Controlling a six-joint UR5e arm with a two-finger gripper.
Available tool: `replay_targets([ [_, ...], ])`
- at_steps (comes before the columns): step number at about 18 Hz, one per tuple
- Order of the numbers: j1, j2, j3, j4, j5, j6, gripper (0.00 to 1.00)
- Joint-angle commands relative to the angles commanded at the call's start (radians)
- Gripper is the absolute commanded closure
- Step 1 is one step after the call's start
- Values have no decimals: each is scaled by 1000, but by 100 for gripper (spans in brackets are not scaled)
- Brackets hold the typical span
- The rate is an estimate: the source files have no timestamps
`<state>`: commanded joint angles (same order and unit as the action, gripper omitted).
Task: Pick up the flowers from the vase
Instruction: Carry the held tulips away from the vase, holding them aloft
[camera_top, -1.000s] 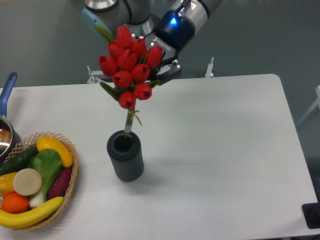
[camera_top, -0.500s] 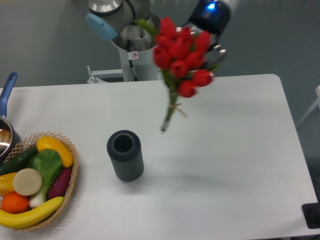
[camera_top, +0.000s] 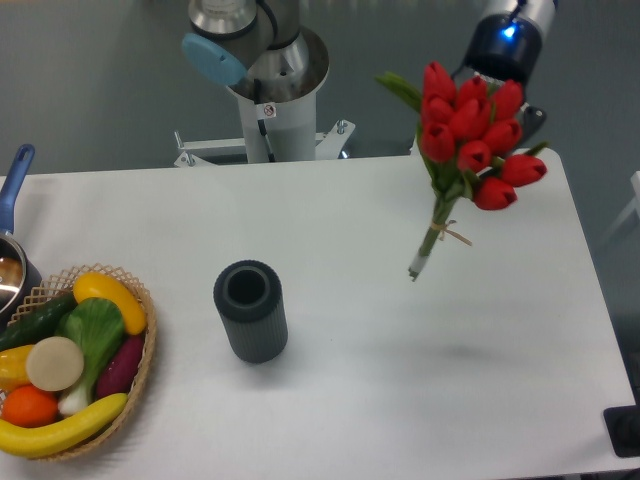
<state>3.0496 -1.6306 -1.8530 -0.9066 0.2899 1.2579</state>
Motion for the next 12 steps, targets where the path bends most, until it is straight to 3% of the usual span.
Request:
replay_targets([
  [12, -9, 8, -34, 2, 6, 3, 59],
])
